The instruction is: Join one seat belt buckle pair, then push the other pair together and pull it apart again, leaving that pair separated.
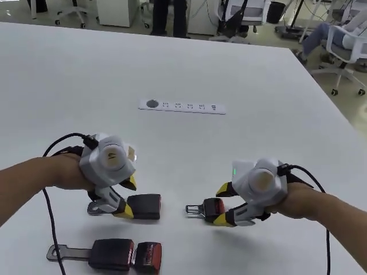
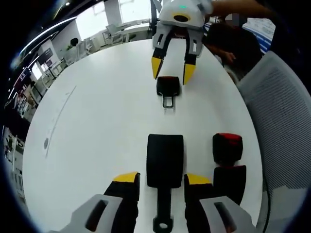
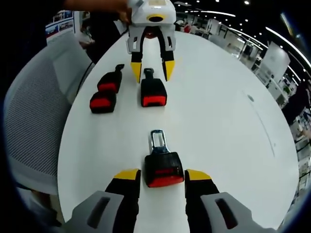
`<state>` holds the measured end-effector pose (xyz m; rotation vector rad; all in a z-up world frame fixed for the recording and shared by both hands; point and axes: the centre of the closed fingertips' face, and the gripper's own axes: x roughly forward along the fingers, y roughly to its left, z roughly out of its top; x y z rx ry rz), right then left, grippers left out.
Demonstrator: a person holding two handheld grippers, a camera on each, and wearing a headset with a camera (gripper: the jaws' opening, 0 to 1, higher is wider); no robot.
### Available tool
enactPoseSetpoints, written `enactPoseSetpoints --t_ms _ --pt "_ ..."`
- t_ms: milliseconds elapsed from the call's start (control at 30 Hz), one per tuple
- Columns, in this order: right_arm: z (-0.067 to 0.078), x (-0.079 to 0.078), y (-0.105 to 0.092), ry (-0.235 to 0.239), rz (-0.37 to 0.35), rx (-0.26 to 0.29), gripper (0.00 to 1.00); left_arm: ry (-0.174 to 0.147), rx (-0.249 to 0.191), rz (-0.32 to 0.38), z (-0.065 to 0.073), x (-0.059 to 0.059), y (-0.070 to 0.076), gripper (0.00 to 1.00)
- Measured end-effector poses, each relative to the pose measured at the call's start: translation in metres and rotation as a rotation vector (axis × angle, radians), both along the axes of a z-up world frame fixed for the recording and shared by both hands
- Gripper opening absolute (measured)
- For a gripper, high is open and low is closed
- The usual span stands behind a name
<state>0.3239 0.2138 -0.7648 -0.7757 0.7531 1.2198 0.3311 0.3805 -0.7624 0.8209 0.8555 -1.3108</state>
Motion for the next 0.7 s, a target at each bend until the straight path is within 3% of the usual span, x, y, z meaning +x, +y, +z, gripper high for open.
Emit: enactPoseSetpoints --t_ms 333,700 --pt "-0.011 0.001 -0.005 0.005 0.026 -0.04 0.31 0.02 0.037 -0.039 -0.01 -0.004 -0.001 0.32" --pt "-0.01 0.001 -0.005 -0.001 0.053 -0.042 0.3 0.011 0.047 -0.076 -0.015 -0.004 0.0 0.32"
